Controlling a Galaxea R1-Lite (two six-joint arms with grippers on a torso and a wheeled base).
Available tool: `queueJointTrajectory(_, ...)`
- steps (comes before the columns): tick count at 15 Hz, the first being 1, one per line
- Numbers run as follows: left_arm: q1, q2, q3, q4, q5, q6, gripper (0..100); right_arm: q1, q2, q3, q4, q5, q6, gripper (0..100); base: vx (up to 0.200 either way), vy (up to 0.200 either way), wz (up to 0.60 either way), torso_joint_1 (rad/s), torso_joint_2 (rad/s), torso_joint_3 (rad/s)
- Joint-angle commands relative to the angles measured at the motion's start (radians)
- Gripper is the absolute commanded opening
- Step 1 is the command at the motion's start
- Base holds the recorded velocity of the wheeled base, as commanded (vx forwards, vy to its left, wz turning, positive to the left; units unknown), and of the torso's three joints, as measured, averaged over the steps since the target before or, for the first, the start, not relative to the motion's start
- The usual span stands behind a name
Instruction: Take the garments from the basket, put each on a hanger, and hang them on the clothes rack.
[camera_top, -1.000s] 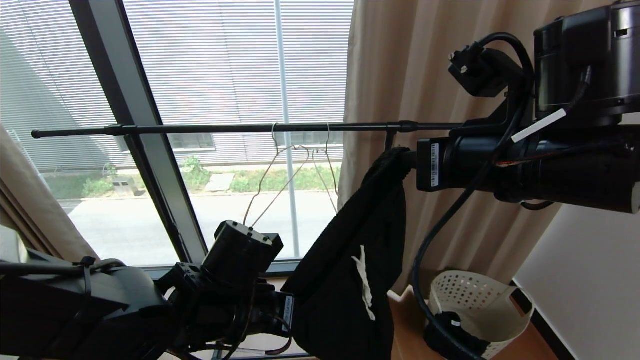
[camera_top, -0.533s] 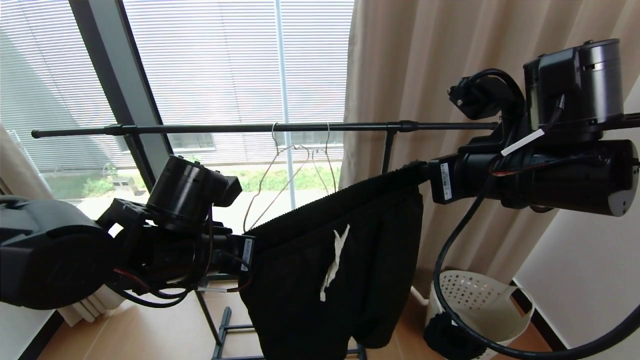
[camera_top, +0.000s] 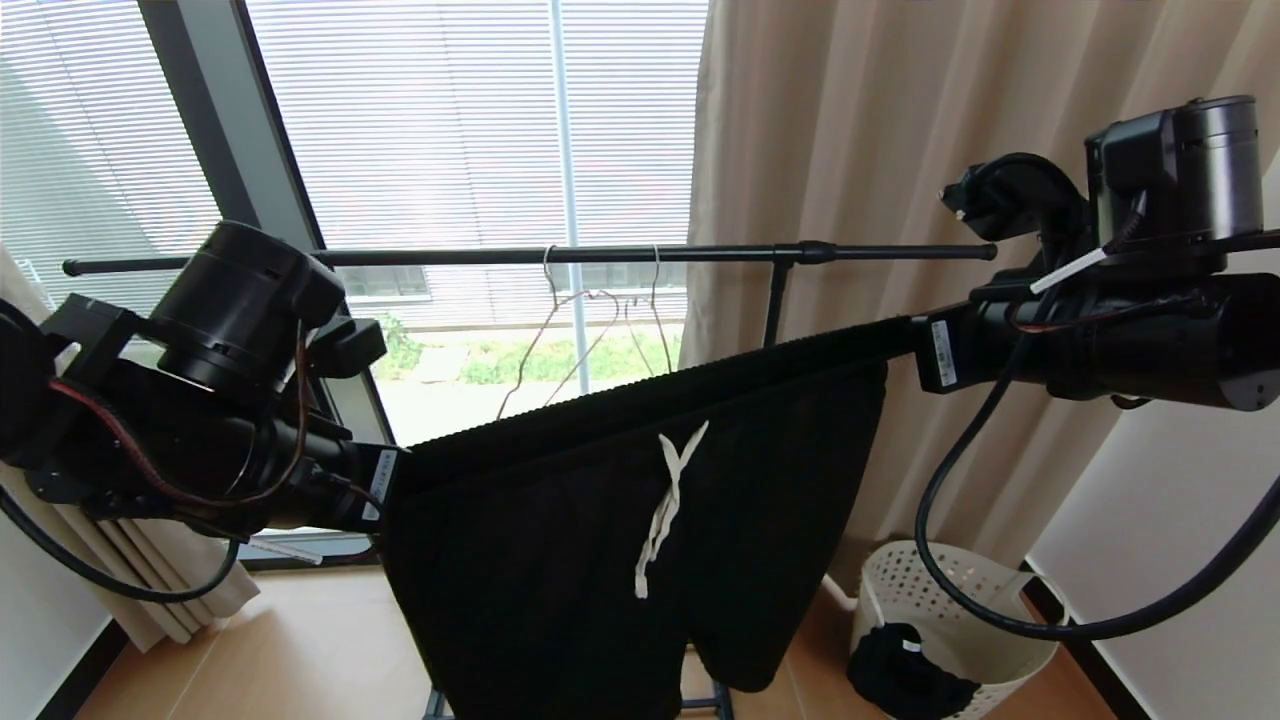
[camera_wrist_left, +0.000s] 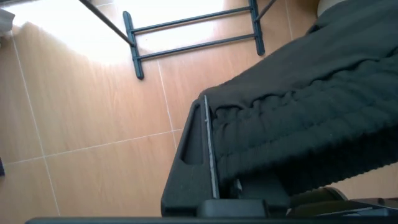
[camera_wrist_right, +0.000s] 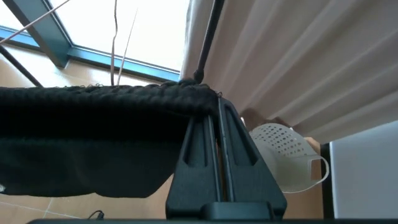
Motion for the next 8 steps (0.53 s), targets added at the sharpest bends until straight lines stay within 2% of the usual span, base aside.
queueJointTrajectory(1,0.079,-0.031,0.032,-0.005,-0.009,0.021,0,-0.049,0.005,-0.002,-0.002,0.002,-0.013,0,0.0,0.0,0.0,0.0,0.0,0.0)
queueJointTrajectory(5,0.08,-0.014,0.025,-0.068,-0.048,0.034,0,-0.047,0.01,0.007,0.005,0.004,-0.013,0,0.0,0.0,0.0,0.0,0.0,0.0)
queueJointTrajectory(6,0.059,-0.011,0.016,-0.085,-0.067,0.043,0,-0.018,0.001,0.047,0.007,0.004,-0.013,0,0.0,0.0,0.0,0.0,0.0,0.0)
queueJointTrajectory(8,-0.013,0.011,-0.056,-0.097,-0.099,0.046,0,0.112,-0.076,0.127,0.019,0.006,-0.014,0,0.0,0.0,0.0,0.0,0.0,0.0)
